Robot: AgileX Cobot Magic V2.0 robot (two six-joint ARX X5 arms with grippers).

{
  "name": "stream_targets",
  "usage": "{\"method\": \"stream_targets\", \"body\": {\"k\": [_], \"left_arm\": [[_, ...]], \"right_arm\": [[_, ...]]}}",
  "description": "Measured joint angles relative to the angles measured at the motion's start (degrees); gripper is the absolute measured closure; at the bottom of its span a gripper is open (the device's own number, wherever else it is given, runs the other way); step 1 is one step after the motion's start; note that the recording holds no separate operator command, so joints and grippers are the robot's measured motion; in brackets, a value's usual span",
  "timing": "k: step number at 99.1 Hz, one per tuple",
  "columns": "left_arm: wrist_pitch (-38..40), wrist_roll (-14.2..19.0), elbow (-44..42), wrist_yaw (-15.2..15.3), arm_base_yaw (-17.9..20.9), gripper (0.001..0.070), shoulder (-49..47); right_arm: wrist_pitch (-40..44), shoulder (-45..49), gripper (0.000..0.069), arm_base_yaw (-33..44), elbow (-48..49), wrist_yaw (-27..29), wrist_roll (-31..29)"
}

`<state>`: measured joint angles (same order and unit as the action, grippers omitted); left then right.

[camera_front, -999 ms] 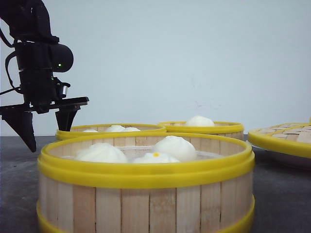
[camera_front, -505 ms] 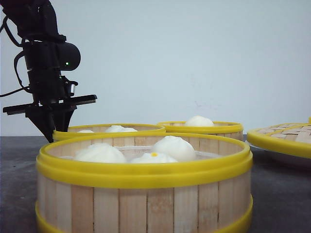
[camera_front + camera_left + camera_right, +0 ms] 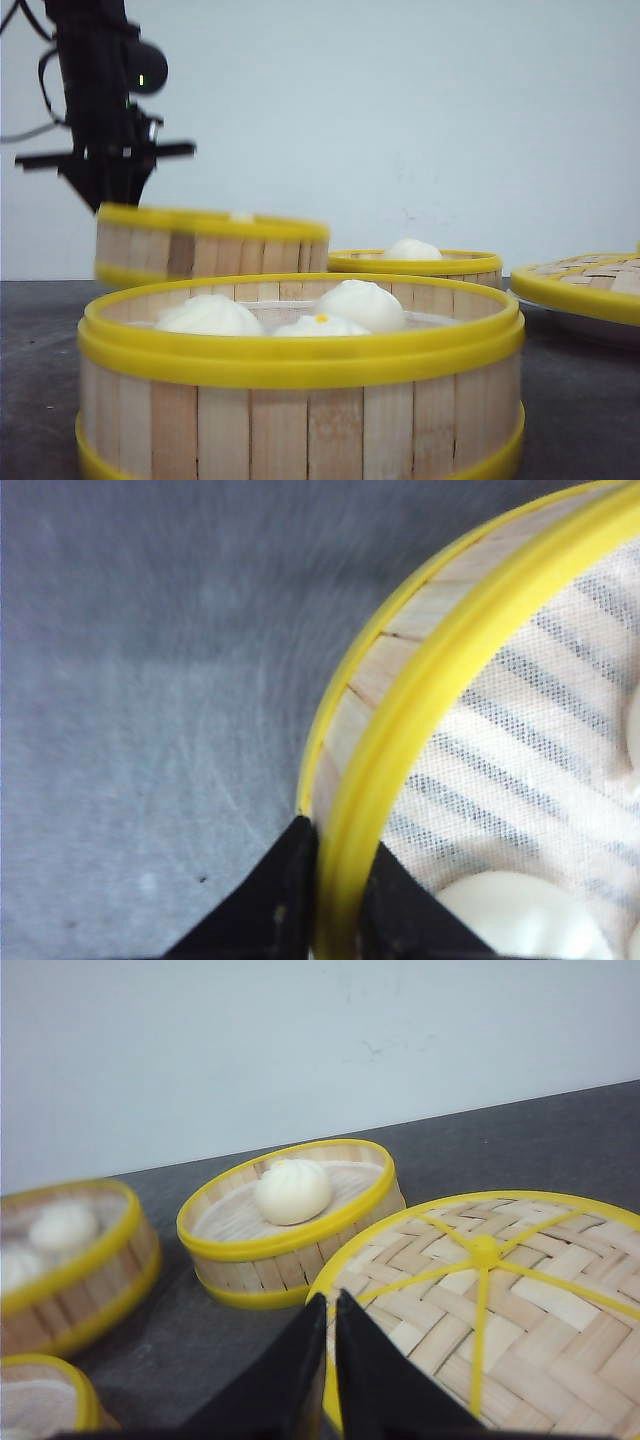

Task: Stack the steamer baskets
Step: 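Lift the basket with the left gripper and carry it over the nearest basket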

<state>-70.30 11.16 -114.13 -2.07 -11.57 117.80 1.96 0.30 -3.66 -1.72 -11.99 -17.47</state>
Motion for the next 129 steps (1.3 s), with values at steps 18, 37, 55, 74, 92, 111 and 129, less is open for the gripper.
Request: {"method": "stream_targets", "body": {"k": [18,37,55,74,92,111,129], "left_arm": [[-4.8,0.0,-6.4,-2.9,0.0,0.0690,-1.3],[-9.1,-1.4,-6.3,-5.4,-3.3,0.0690,-5.3],[-7.1,-1.8,-2.8,-5.4,-7.0,0.0690,-12.0],[-6.7,-2.8,-2.5,-5.7,-9.1,0.0690,-13.9],[-9.2,-2.8,-2.2,-5.3,-9.9,0.0690,-13.9],[-8.6,-2.9,-0.6,-4.6,-12.7,0.0690,-16.3],[-4.5,-2.8,9.6,-4.3,-14.9,0.0690,-21.5]], "right_arm": [[0.0,0.0,0.0680,0.0,0.0,0.0,0.0],[-1.6,0.0,0.0680,0.0,0.0,0.0,-1.0],[-2.3,0.0,0.0680,0.0,-0.7,-1.3,-2.8],[-3.0,0.0,0.0680,0.0,-4.5,-2.4,-2.4],[0.9,0.2,0.0680,0.0,-8.6,-4.0,-1.7],[5.9,5.5,0.0681,0.0,-22.7,-2.9,3.6],[18.8,18.0,0.0681,0.0,-39.0,-2.9,7.3]]}}
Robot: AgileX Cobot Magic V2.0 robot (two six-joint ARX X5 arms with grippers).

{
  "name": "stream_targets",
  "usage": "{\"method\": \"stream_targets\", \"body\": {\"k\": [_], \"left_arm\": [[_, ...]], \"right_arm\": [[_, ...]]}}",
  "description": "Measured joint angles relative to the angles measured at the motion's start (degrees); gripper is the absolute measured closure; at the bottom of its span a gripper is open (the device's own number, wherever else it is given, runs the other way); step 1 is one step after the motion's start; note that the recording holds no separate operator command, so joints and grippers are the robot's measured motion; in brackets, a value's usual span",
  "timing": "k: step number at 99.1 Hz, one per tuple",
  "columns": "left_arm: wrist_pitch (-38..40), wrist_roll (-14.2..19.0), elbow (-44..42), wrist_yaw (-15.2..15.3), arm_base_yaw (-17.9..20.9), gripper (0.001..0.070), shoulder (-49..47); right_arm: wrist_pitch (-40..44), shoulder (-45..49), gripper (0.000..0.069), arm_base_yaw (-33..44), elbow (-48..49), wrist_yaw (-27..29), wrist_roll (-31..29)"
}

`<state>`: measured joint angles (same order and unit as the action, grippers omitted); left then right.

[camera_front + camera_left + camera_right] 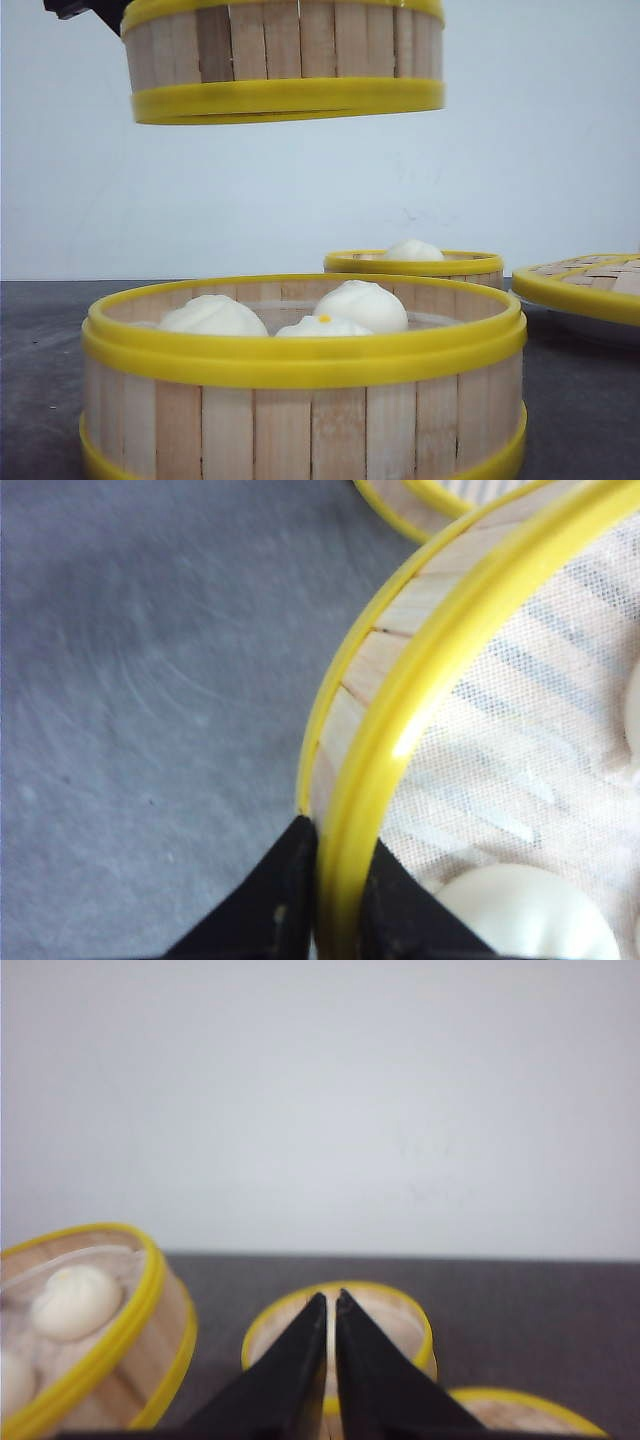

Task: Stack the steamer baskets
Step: 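Lift the basket with the left gripper and carry it over the nearest basket, then lower the basket onto the nearest basket and open the left gripper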

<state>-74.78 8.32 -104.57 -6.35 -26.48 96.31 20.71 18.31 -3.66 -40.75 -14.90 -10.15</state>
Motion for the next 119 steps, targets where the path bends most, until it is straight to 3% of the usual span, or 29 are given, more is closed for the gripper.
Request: {"method": "stream_targets", "body": {"k": [13,23,31,45,119], "left_arm": [[6.6,0.3,11.6,-0.7,-1.2,0.0690,-2.6],[10.3,1.3,18.8,-3.6,-1.9,0.0690,-3.3],[11.4,1.8,22.5,-5.2,-2.4,0.0690,-3.3],[14.5,2.4,27.0,-5.2,-3.6,0.0690,-3.3],[19.6,3.9,30.0,-5.6,-6.3,0.0691,-3.7]], "right_arm": [[9.9,8.3,0.0681,0.0,-12.5,0.0,1.0],[14.8,12.4,0.0681,0.0,-19.5,-0.1,1.6],[16.6,14.1,0.0681,0.0,-22.2,-0.3,2.4],[18.5,14.6,0.0681,0.0,-22.3,-1.5,2.8],[22.9,14.6,0.0681,0.0,-22.3,-1.6,2.9]]}}
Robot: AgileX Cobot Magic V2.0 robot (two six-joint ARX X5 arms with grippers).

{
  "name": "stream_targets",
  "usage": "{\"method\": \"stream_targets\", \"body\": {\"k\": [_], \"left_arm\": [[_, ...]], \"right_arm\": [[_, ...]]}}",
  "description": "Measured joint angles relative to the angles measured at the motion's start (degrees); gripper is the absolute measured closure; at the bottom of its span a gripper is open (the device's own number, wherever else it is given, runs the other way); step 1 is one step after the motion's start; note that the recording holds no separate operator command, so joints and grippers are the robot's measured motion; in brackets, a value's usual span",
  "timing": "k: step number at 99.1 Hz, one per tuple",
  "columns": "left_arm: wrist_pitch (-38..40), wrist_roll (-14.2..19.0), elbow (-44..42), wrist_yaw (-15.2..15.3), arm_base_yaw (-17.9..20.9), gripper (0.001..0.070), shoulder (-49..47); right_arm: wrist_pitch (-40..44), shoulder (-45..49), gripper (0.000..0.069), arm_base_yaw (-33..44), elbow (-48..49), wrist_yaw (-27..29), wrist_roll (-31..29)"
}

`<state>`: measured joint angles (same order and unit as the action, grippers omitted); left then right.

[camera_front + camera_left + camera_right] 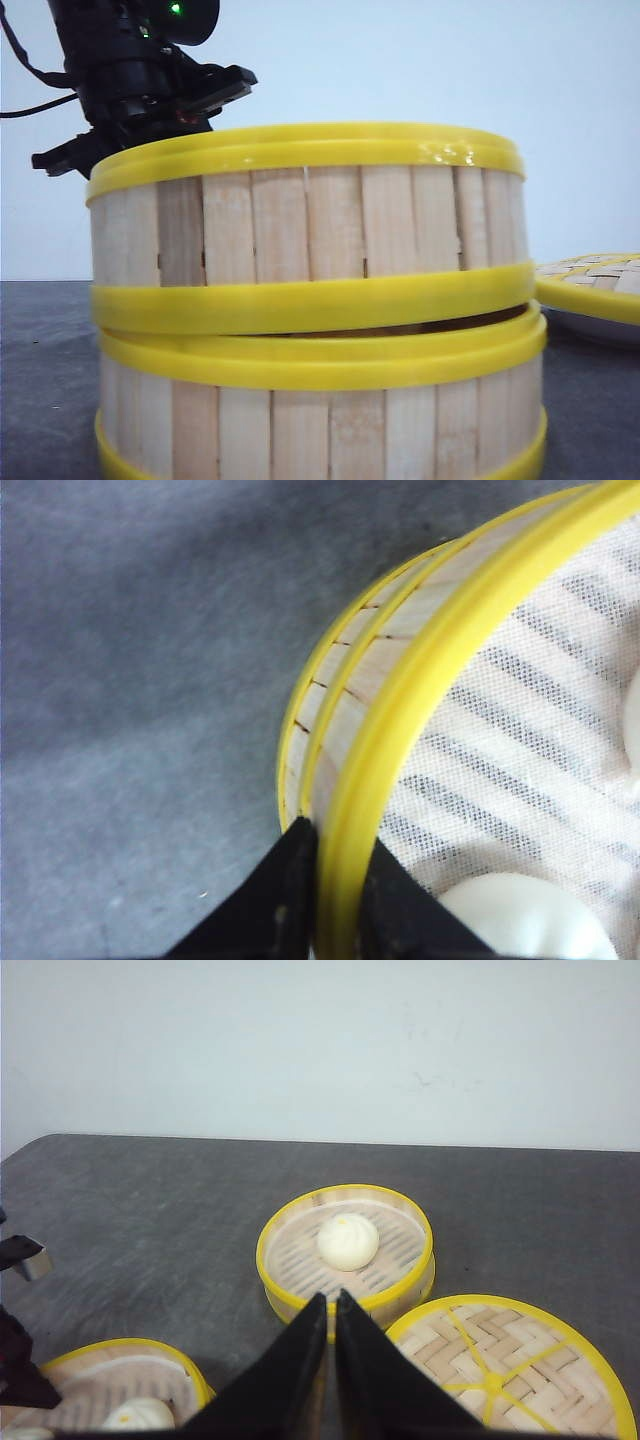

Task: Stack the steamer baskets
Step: 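Lower the basket onto the nearest basket and open the left gripper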

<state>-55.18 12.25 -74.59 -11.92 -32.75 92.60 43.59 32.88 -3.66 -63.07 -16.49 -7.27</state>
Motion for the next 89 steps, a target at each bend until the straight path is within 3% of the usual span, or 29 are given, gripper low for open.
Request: {"method": "stream_targets", "body": {"k": [89], "left_arm": [[1.7,0.0,-0.1,1.7,-2.4,0.0691,-0.3]], "right_arm": [[0.9,0.0,0.0681,0.0,0.0,0.0,0.0]]}}
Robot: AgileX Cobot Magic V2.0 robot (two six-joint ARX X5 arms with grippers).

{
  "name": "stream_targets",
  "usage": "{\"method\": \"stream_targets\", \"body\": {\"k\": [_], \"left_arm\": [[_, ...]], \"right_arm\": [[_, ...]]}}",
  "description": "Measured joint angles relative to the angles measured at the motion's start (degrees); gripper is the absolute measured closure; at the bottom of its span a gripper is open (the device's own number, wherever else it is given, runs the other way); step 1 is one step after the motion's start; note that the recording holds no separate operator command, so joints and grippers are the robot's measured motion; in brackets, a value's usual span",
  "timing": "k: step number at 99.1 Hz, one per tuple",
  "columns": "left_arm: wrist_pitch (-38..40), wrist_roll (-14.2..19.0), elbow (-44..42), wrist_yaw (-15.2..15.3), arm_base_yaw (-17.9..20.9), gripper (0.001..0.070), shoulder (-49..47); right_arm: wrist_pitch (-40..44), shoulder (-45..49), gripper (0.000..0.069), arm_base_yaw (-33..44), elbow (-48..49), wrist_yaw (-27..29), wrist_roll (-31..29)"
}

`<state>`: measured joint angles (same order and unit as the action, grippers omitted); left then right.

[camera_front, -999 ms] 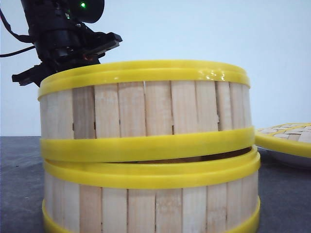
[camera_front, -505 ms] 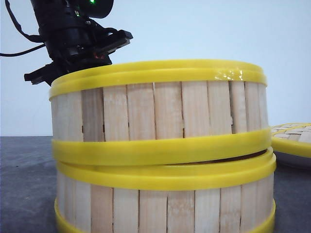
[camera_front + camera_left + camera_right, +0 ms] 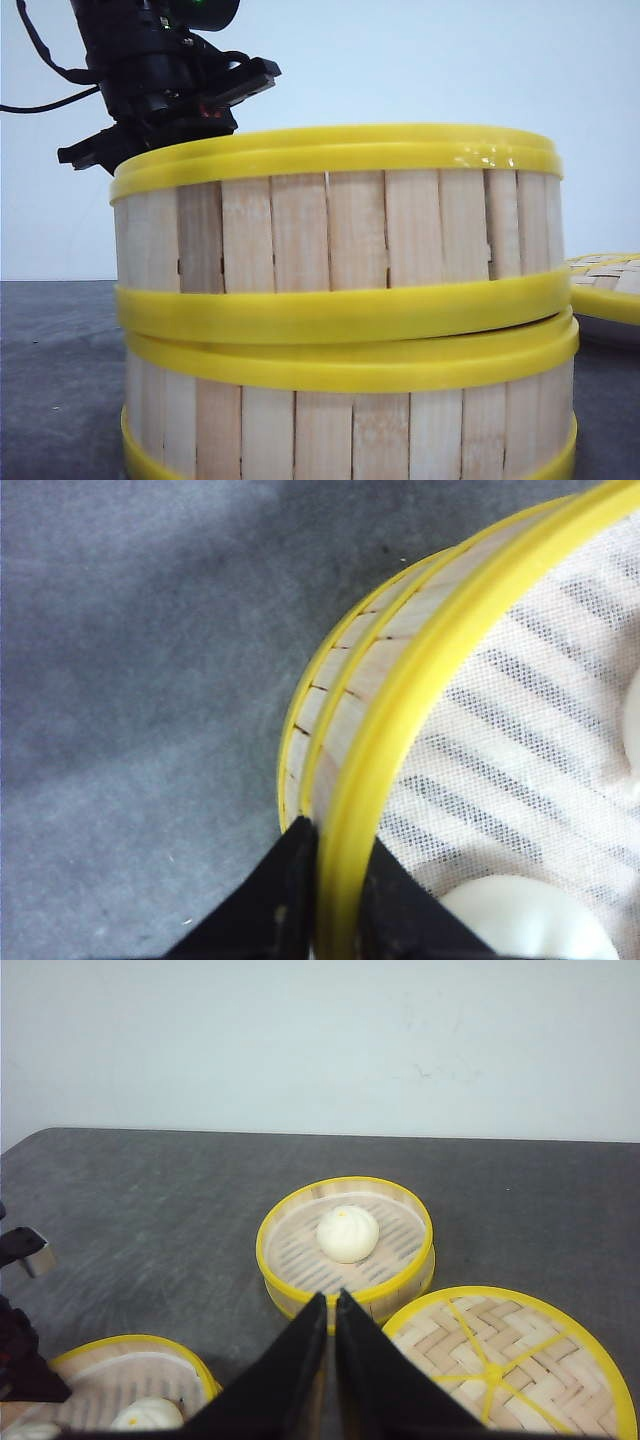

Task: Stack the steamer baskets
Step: 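Lower the basket onto the nearest basket and open the left gripper, then raise the left gripper away from the stack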

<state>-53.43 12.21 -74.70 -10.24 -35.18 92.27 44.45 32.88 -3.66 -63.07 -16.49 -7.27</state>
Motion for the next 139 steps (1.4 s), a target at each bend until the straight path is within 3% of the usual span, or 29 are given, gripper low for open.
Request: {"method": "stream_targets", "body": {"k": [70,77,91,105,110,124,139], "left_arm": [[-0.3,-0.6,-1.3,0.3,-1.7,0.0687,0.0],[-0.2,-0.3,-1.3,-0.5,-1.7,0.0621,0.0],[0.2,0.4,-1.7,-0.8,-1.9,0.0382,-0.2],[0.3,0.7,-2.1,0.0,-1.9,0.0316,-0.2],[0.1,0.7,-2.6,1.5,-1.9,0.0311,-0.2],[1.8,0.7,-4.8,10.1,-1.8,0.0308,-2.9],[9.8,0.5,-5.7,16.4,-1.6,0.0308,-12.7]], "right_arm": [[0.9,0.0,0.0681,0.0,0.0,0.0,0.0],[1.8,0.0,0.0681,0.0,0.0,0.0,0.0],[2.4,0.0,0.0681,0.0,0.0,0.0,0.0],[2.6,0.0,0.0681,0.0,0.0,0.0,0.0],[2.6,0.0,0.0681,0.0,0.0,0.0,0.0],[2.7,0.0,0.0681,0.0,0.0,-1.4,0.0],[2.5,0.7,0.0681,0.0,0.0,-1.5,0.0]]}}
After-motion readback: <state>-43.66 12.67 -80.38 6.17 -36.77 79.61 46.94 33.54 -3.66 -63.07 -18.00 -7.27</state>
